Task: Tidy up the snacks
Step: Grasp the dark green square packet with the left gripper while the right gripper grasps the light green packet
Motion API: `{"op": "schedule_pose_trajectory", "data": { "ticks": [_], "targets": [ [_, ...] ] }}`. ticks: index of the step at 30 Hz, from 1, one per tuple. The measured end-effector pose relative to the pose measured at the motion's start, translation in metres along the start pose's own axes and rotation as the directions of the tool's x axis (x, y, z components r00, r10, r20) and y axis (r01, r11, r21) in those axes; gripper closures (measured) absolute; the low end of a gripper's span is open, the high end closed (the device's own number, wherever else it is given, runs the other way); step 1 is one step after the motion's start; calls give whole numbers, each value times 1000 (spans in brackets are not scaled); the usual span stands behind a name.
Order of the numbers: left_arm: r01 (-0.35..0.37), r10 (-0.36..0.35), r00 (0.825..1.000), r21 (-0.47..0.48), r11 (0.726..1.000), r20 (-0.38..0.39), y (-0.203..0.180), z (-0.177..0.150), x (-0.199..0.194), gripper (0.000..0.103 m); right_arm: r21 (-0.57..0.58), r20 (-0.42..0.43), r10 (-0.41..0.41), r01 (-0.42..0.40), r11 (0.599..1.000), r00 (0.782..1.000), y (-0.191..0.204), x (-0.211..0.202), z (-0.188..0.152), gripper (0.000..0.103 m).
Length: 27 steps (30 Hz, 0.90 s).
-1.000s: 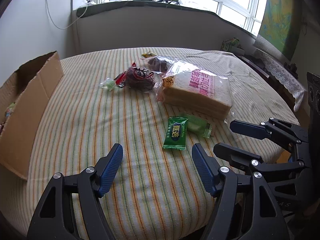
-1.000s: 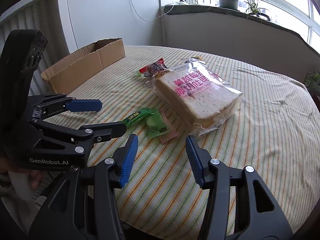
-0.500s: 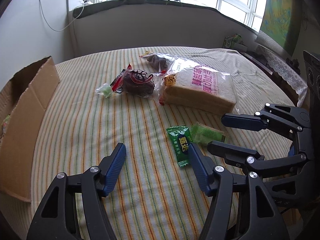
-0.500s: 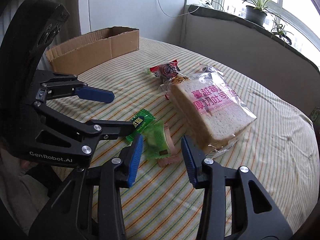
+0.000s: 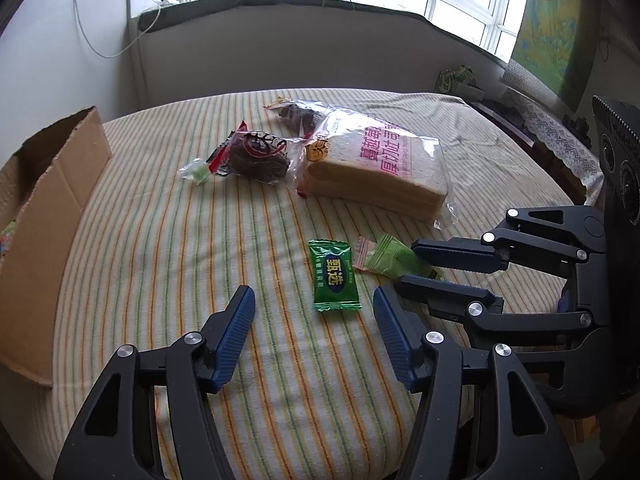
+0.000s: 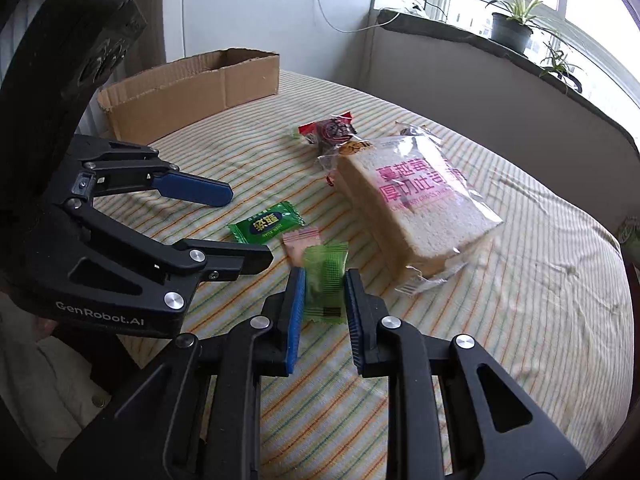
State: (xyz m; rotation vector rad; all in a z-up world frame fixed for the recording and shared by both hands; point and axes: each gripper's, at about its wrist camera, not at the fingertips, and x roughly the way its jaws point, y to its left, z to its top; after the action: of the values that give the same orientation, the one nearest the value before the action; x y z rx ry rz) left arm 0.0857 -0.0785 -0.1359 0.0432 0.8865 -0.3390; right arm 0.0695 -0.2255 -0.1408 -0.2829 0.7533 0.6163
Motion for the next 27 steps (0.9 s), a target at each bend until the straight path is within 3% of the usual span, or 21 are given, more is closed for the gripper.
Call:
{"op": "schedule_pose_trajectory", "data": {
  "ticks": [3,5,7,9,27],
  "targets": [
    [-1,1,1000,9,1000,7,-6,3,4,43,90,22,-15,13,996,1000,-19,-11,-8,82],
    [3,-3,1000,21,1000,8,-12,6,7,53,127,22,-25,22,992,999,-28,-14,-14,82],
    [-28,28,1000,52,998,5,-18,6,9,72,143,24,-34,30,989,999,-32,-16,-18,82],
    [-40,40,999,71,997,6,-20,6,9,81,150,29,-35,30,988,999,-34,-17,-20,82],
    [-41,41,997,2,999,58,3,6,-9,82,227,64,-28,13,974,998,-36,-22,-19,82]
  ]
}}
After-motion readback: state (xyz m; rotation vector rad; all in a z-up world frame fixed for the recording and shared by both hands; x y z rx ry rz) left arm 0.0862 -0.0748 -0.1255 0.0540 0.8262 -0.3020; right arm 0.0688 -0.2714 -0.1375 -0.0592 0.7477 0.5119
